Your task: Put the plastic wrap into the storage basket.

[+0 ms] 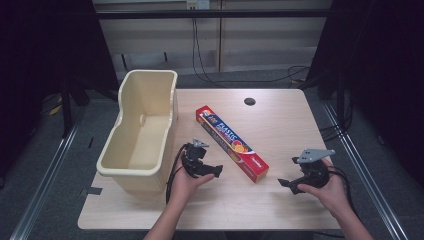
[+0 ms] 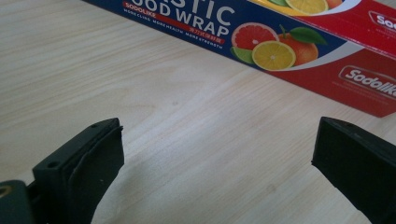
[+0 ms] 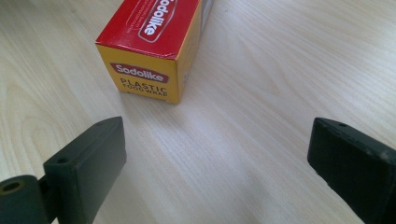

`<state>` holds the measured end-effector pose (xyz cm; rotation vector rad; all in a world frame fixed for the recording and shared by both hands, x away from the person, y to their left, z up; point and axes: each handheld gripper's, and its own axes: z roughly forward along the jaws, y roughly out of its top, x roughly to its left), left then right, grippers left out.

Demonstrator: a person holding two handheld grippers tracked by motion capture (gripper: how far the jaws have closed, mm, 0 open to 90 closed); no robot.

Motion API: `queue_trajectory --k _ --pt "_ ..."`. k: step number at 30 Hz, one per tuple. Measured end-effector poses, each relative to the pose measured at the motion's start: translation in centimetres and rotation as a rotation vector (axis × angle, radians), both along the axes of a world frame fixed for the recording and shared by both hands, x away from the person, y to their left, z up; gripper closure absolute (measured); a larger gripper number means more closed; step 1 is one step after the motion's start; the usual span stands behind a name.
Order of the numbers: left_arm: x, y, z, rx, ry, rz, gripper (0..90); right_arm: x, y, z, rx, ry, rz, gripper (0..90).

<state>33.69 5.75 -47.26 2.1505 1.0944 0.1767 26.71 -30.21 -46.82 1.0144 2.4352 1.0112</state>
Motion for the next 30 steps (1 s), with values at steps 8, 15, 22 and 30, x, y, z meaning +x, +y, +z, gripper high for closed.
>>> queue_trajectory --k 8,15,22,30 --pt "1.2 -1.2 0.8 -0.012 0.059 0.009 2.0 -0.1 0.1 0.2 -0.002 -0.007 -0.004 4.7" --pt "3.1 -2.8 2.5 -0.007 0.093 0.049 2.0 -0.2 0.0 0.4 0.01 -0.011 -0.004 4.7" --pt "5.2 -4.7 3.5 -0.023 0.114 0.1 1.5 -0.2 0.1 0.3 0.012 -0.018 -0.001 5.3" --pt "7.0 -6.7 2.8 -0.005 0.125 0.185 0.0 -0.2 0.0 0.5 0.018 -0.036 -0.015 5.5"
